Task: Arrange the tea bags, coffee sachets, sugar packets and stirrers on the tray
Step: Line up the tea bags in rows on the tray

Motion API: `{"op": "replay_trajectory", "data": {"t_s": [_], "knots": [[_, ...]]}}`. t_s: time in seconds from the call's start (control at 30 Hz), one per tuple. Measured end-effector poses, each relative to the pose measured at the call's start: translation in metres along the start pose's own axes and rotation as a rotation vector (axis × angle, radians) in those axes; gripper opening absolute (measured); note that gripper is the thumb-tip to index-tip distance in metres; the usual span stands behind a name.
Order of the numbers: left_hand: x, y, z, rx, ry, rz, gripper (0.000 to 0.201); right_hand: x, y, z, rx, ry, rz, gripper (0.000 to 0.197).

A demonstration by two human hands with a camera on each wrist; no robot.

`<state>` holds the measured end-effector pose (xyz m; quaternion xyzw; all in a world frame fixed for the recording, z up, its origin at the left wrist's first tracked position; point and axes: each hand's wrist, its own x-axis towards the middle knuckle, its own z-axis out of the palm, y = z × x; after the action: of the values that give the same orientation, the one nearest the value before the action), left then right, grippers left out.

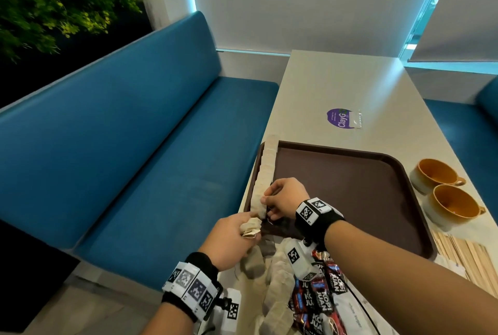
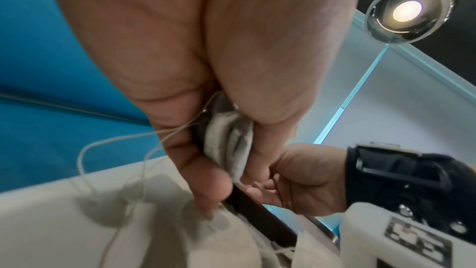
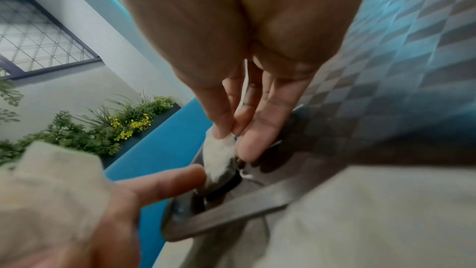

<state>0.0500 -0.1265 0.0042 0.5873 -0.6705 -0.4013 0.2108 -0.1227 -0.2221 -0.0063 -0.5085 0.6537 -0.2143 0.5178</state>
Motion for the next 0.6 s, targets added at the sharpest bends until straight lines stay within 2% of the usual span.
{"op": "replay_trajectory", "data": {"t_s": [0.17,0.3,0.37,0.43,0.5,0.6], "knots": [[0.003,-0.002,-0.002,0.011,0.024,0.017,0.022,0.001,0.000,0.001,0.018,0.031,0.002,0.020],[0.004,-0.004,0.000,-0.032,0.090,0.030,0.014,-0.001,-0.001,0.000,0.034,0.029,-0.009,0.022],[0.003,-0.006,0.001,-0.142,0.191,-0.004,0.003,-0.005,-0.001,-0.001,0.054,0.055,-0.032,0.024],[-0.002,-0.007,0.002,-0.317,0.259,-0.069,0.013,-0.014,-0.002,-0.003,0.079,0.071,-0.076,0.024],[-0.007,-0.009,0.003,-0.554,0.251,-0.147,0.016,-0.030,-0.006,-0.002,0.166,0.026,-0.139,0.024],[-0.016,-0.008,0.003,-0.762,0.139,-0.181,0.010,-0.065,-0.012,0.000,0.326,-0.133,-0.225,0.024]]}}
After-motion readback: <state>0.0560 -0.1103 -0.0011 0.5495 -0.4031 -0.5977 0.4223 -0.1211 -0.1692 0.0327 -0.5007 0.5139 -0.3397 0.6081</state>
